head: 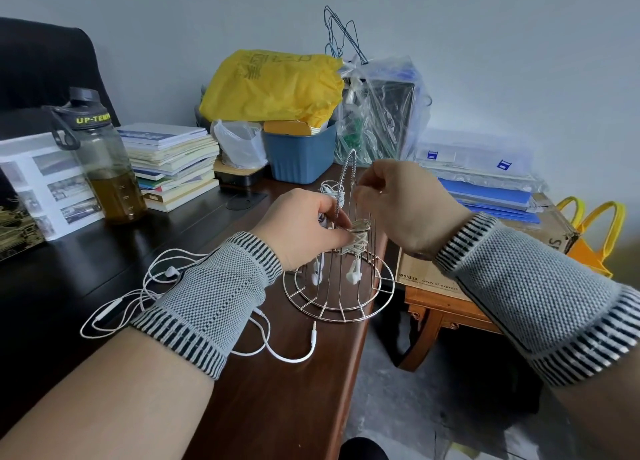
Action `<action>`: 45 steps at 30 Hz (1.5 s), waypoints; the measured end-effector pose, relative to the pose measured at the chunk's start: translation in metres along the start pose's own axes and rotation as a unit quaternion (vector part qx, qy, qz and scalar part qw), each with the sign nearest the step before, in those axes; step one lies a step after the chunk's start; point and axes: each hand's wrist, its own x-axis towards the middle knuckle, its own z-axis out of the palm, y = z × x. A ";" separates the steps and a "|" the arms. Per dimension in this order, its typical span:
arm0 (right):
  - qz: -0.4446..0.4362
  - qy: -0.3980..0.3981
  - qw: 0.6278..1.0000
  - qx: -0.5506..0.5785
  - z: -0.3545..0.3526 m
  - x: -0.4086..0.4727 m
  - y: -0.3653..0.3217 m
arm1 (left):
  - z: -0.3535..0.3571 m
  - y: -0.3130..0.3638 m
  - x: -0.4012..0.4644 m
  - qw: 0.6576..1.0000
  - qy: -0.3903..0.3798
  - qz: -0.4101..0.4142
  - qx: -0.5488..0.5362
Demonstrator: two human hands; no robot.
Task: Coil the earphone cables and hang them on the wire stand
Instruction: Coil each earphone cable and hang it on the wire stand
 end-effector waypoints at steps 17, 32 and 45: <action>-0.103 -0.227 0.890 -0.382 -0.012 0.036 -0.018 | 0.001 0.000 -0.002 1.000 -0.015 0.018 0.011; -0.146 -0.286 0.895 -0.309 -0.019 0.047 -0.005 | 0.003 0.001 -0.011 0.999 0.033 0.021 -0.011; -0.150 -0.305 0.913 -0.227 -0.018 0.049 0.002 | 0.005 -0.003 -0.010 0.998 0.051 0.023 0.011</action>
